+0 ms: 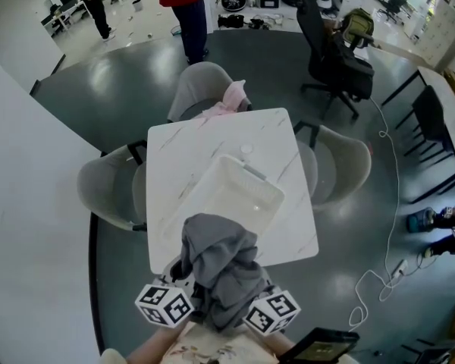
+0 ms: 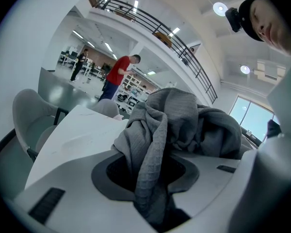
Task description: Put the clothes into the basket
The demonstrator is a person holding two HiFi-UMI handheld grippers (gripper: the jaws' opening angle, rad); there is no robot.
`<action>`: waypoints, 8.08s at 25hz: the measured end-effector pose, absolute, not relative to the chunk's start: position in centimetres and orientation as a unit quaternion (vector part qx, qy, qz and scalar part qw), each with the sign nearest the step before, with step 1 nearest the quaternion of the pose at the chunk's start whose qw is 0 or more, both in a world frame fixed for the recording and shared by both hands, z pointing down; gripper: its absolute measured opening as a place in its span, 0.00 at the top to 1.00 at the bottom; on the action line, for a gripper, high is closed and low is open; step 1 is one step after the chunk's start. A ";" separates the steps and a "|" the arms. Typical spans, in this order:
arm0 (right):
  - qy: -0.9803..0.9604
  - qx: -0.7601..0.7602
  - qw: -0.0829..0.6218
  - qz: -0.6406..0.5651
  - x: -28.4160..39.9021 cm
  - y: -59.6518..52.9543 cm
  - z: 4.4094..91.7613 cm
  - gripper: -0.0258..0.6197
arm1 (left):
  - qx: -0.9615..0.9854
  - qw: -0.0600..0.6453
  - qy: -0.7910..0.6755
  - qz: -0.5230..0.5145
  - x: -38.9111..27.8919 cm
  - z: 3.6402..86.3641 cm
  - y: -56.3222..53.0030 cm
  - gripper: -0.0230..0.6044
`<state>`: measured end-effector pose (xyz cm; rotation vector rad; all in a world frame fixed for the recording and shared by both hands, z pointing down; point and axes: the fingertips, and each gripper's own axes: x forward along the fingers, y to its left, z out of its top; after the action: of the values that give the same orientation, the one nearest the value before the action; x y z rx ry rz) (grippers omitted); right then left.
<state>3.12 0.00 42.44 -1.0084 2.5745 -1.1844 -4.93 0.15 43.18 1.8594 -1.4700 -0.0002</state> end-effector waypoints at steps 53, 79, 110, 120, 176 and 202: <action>0.737 -0.477 0.012 -0.478 -0.7 -10.2 55.0 0.77 | 0.726 0.491 -0.474 0.081 -8.9 56.7 -11.6 0.76; 0.639 -0.552 -0.059 -0.532 1.4 -14.9 61.4 0.77 | 0.693 0.526 -0.482 0.110 -7.3 63.6 -16.0 0.76; 0.629 -0.602 -0.224 -0.437 3.8 -17.4 61.3 0.60 | 0.649 0.530 -0.508 0.198 -7.5 65.3 -15.9 0.75; 0.652 -0.573 -0.228 -0.441 3.4 -17.5 60.6 0.55 | 0.630 0.558 -0.519 0.154 -8.2 62.8 -14.8 0.75; 0.660 -0.462 -0.136 -0.577 -1.0 -14.2 56.7 0.53 | 0.688 0.552 -0.448 0.144 -5.6 62.0 -15.0 0.76; 0.622 -0.515 -0.176 -0.563 0.0 -17.7 65.2 0.85 | 0.679 0.548 -0.469 0.138 -6.7 62.1 -14.0 0.76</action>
<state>-0.05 -17.68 65.23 -1.8281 2.2093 -1.9971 -6.66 -14.00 62.09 1.6087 -1.1108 0.3275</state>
